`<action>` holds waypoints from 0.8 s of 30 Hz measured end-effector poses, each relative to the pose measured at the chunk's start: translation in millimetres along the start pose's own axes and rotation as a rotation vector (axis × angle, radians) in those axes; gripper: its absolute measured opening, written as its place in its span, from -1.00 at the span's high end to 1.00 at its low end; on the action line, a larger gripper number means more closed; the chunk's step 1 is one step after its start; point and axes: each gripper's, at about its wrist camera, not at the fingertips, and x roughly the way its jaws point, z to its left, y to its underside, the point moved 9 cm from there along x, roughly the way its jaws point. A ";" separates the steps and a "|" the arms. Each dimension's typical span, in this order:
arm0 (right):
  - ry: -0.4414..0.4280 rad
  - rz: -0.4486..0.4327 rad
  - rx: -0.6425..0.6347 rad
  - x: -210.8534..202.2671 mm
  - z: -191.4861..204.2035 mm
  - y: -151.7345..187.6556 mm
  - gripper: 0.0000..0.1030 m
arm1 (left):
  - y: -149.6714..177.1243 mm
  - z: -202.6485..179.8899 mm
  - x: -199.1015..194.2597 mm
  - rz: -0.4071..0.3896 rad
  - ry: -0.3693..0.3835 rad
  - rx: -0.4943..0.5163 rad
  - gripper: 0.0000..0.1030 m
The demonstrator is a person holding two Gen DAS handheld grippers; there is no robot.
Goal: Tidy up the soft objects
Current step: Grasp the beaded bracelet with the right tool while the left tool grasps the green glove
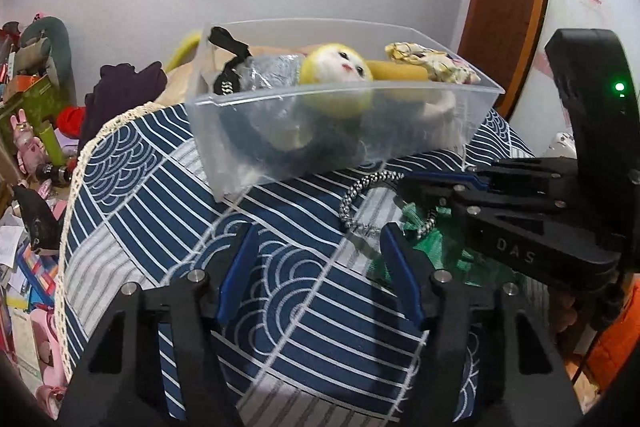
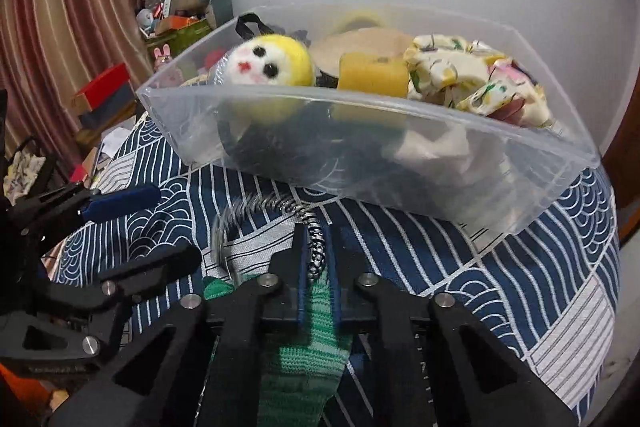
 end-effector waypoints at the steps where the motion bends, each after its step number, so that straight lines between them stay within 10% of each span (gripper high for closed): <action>1: 0.012 -0.016 -0.001 -5.7 0.7 0.2 0.87 | 0.7 -2.5 -0.4 0.002 0.004 0.001 -0.22; 17: 0.128 -0.111 0.171 -75.5 -64.7 42.3 0.87 | 23.6 -60.9 20.5 0.093 0.082 0.044 -0.43; 24: 0.108 -0.121 0.165 -75.6 -54.1 37.5 0.87 | 28.9 -80.8 16.6 0.079 0.152 0.106 0.55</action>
